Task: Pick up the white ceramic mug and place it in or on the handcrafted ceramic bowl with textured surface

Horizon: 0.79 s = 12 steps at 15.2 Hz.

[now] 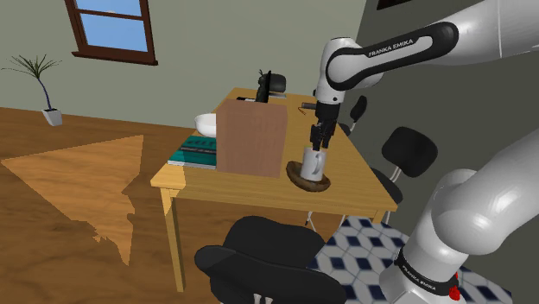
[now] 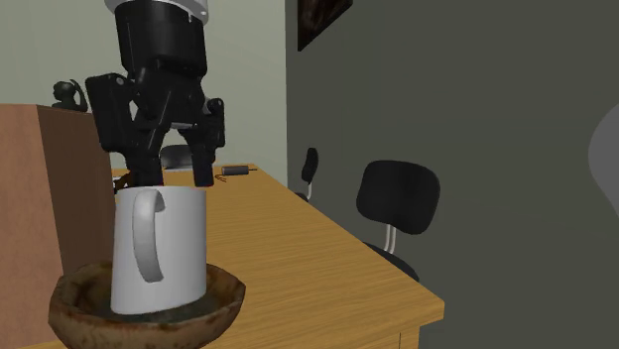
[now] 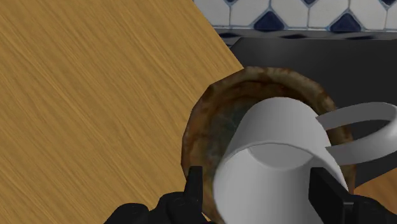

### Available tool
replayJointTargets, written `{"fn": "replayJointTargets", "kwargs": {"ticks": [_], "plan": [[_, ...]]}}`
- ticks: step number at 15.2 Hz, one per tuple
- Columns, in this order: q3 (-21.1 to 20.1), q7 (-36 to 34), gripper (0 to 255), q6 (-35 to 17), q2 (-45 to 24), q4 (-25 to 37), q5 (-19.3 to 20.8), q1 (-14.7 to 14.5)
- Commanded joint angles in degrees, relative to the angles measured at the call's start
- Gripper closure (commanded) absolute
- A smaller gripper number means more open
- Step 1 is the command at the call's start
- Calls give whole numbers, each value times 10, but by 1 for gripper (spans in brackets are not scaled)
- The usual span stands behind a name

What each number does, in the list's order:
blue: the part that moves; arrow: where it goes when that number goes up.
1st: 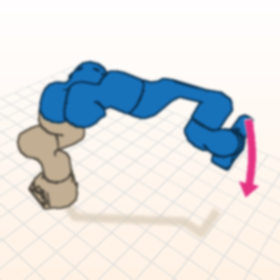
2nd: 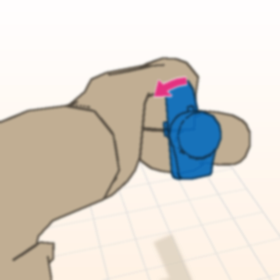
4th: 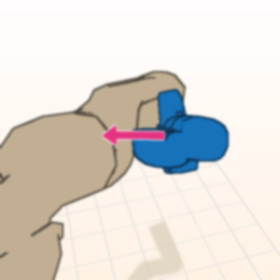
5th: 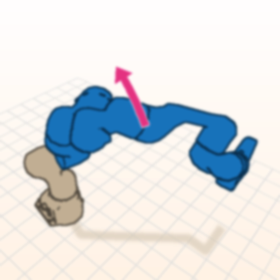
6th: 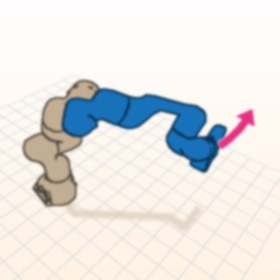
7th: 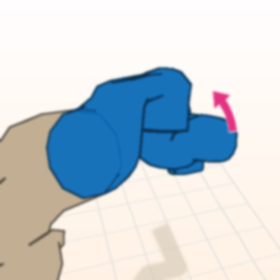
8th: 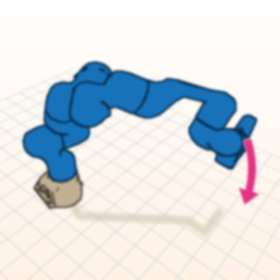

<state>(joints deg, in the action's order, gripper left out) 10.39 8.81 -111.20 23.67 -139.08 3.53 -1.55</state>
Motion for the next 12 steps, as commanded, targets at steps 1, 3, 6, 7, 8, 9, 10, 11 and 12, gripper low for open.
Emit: {"fn": "replayJointTargets", "kwargs": {"ticks": [1, 3, 6, 7, 8, 9, 10, 11, 12], "plan": [[0, 0, 0, 0, 0, 0, 0, 0], [0, 0, 0, 0, 0, 0, 0, 0], [-2, 0, 0, 40, 6, 34, -1, 0], [-3, 0, 0, 60, 8, 52, -1, -1], [-3, 0, 0, 75, 9, 66, -2, -1], [-3, 0, 0, 75, 9, 66, -2, -1], [-4, 0, 0, 75, 9, 66, -2, -1], [-4, 0, 0, 75, 9, 66, -2, -1], [-4, 0, 0, 75, 9, 66, -2, -1]]}}
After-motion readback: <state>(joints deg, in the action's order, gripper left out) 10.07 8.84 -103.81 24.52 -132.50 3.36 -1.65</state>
